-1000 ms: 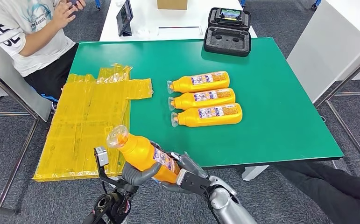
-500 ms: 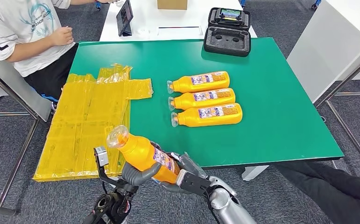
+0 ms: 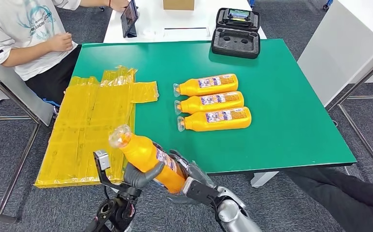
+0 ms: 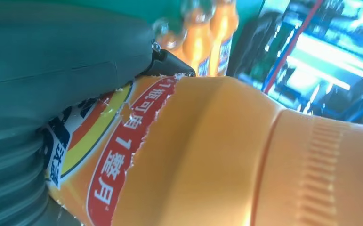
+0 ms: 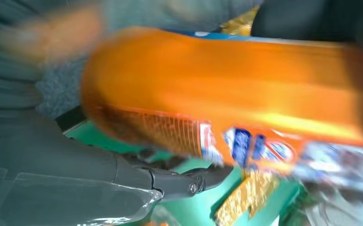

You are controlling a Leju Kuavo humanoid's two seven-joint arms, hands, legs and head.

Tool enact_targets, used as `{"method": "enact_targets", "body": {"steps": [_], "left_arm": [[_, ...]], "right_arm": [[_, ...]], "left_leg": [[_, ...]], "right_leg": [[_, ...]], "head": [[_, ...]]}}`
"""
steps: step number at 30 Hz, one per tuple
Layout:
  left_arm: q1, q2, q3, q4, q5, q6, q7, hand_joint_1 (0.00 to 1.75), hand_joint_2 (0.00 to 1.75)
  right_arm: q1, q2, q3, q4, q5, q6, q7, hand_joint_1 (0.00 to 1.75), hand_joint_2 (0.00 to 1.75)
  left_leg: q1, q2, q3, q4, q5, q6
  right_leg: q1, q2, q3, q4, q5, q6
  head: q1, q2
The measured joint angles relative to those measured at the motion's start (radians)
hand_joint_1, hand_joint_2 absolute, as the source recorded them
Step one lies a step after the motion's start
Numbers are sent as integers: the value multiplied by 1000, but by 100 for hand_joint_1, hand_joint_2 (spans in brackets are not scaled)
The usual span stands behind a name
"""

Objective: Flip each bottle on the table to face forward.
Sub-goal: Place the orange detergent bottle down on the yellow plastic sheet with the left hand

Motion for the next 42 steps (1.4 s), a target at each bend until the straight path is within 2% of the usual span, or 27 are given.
{"method": "enact_targets", "body": {"steps": [7, 15, 19, 23, 28, 32, 35, 39, 42], "left_arm": [[-16, 12, 42, -31, -74, 151, -49, 175, 175], [-23, 23, 104, -68, -130, 276, -81, 175, 175], [-50, 47, 144, -100, -209, 362, -93, 175, 175], [-78, 73, 184, -137, -271, 393, -86, 175, 175], [-139, 121, 212, -156, -470, 469, -74, 175, 175], [-215, 177, 220, -139, -762, 528, -28, 175, 175], [-282, 225, 214, -74, -923, 548, 12, 175, 175], [-346, 272, 195, 24, -1011, 557, 35, 175, 175], [-385, 305, 151, 93, -1109, 534, 53, 175, 175]], "right_arm": [[32, 0, -5, -100, -25, -4, 13, 0, 0], [36, 0, -5, -134, -29, -7, 7, 0, 0], [36, 0, -5, -148, -48, -4, -4, 0, 0], [34, 0, -5, -156, -65, 8, -11, 0, 0], [13, 0, -3, -153, -99, 30, -22, 0, 0], [-20, 0, 6, -135, -124, 37, -31, 0, 0], [-45, 0, 19, -102, -147, 43, -51, 0, 0], [-74, 0, 35, -58, -160, 44, -63, 0, 0], [-97, 1, 45, -29, -171, 46, -67, 0, 0]], "left_leg": [[0, 0, 0, 0, 0, 0], [0, 0, 0, 0, 0, 0], [0, 0, 0, 0, 0, 0], [0, 0, 0, 0, 1, -1], [0, 0, 0, 0, 1, -1], [0, 0, 0, 0, 2, -1], [0, 0, 0, 0, 3, -2], [0, 0, 1, 0, 3, -2], [0, 0, 0, 0, 3, -2]], "right_leg": [[0, 0, 0, 0, 0, 0], [0, 0, 0, 0, 0, 0], [0, 0, 0, 0, 0, 0], [0, 0, 0, 1, 0, 0], [0, 0, 0, 2, 0, 0], [0, 0, 0, 2, 0, 0], [0, 0, 0, 3, 0, 0], [0, 0, -1, 3, 0, 0], [0, 0, -1, 3, 0, 0]], "head": [[0, 0], [0, 0], [0, 0], [0, 0], [0, 0], [0, 0], [0, 0], [0, 0], [0, 0]]}}
